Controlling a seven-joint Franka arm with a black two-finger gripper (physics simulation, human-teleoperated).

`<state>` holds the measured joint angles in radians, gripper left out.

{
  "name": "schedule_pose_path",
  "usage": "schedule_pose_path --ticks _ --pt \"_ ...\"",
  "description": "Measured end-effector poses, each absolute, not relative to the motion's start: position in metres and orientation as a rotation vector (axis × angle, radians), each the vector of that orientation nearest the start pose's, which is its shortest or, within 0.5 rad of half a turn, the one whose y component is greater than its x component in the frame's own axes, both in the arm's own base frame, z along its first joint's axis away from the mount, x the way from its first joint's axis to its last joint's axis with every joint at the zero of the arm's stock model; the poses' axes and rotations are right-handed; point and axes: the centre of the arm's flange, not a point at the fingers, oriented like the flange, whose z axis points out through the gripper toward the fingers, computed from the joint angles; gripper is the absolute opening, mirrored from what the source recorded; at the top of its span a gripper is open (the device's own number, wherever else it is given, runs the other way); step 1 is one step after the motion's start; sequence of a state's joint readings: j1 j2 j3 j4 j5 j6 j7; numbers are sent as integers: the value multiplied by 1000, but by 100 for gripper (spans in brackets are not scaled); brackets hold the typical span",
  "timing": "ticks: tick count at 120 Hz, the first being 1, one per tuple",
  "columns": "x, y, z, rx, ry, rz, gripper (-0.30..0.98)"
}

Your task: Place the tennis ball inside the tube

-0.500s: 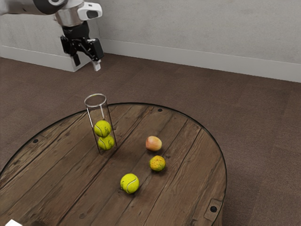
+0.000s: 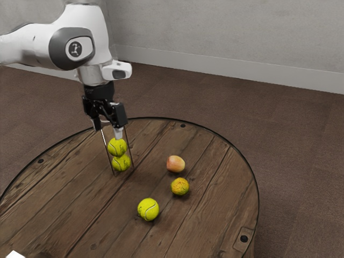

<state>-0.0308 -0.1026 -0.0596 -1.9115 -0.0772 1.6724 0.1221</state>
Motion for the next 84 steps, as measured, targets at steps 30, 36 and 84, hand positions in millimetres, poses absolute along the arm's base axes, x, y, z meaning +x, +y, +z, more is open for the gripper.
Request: schedule_pose_path --ticks 30,36,84 --pt "479 -84 407 -3159 412 172 69" --pt "478 -85 385 -3158 414 172 69" --pt "508 -116 303 -3183 448 189 69"
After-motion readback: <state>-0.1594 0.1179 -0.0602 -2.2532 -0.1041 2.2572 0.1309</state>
